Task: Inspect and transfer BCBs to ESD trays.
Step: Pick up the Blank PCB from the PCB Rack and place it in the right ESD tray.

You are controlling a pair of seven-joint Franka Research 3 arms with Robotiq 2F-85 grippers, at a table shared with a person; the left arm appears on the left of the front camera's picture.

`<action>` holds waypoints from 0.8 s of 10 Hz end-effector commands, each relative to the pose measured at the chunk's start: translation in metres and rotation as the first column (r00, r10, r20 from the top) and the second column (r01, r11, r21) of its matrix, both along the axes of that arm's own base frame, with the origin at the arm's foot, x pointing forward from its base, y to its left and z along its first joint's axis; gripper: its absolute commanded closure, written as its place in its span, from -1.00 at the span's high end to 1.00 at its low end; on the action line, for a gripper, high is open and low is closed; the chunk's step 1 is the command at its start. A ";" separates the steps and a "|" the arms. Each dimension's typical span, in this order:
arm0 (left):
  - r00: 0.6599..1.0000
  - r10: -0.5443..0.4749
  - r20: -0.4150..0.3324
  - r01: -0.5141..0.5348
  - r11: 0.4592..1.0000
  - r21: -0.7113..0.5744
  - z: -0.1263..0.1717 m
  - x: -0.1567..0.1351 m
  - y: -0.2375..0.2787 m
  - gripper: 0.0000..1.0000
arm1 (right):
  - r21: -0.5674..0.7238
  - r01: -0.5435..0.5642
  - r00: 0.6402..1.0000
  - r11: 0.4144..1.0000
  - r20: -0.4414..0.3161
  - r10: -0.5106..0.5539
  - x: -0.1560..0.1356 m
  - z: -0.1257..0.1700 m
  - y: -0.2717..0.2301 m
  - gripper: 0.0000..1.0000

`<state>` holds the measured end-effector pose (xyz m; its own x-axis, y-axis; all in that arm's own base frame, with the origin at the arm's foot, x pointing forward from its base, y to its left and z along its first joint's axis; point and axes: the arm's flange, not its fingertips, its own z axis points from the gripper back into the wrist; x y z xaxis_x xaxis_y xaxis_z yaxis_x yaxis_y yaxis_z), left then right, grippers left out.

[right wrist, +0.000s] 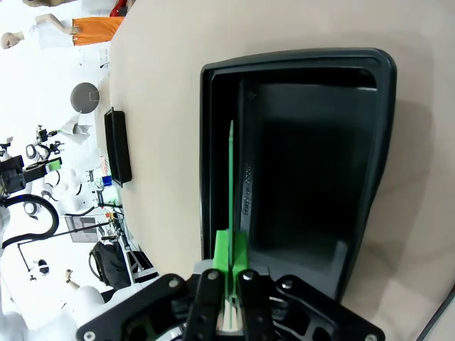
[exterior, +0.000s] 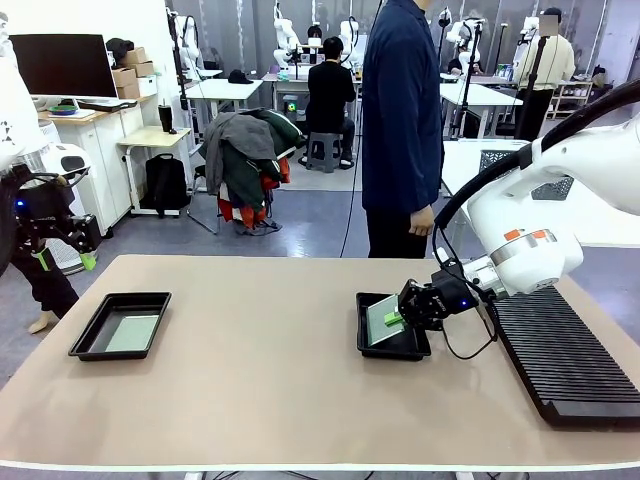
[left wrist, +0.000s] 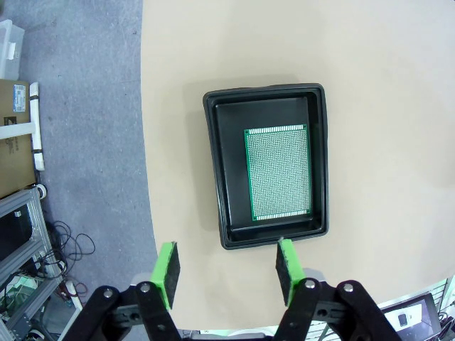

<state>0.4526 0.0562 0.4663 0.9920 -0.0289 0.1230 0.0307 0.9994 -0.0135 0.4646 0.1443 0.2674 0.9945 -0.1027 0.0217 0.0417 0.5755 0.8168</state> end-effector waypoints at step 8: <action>1.000 0.001 0.005 -0.001 1.000 0.002 -0.002 -0.002 0.000 0.47 | -0.118 0.030 0.999 0.993 -0.020 -0.032 -0.003 0.013 0.013 -0.74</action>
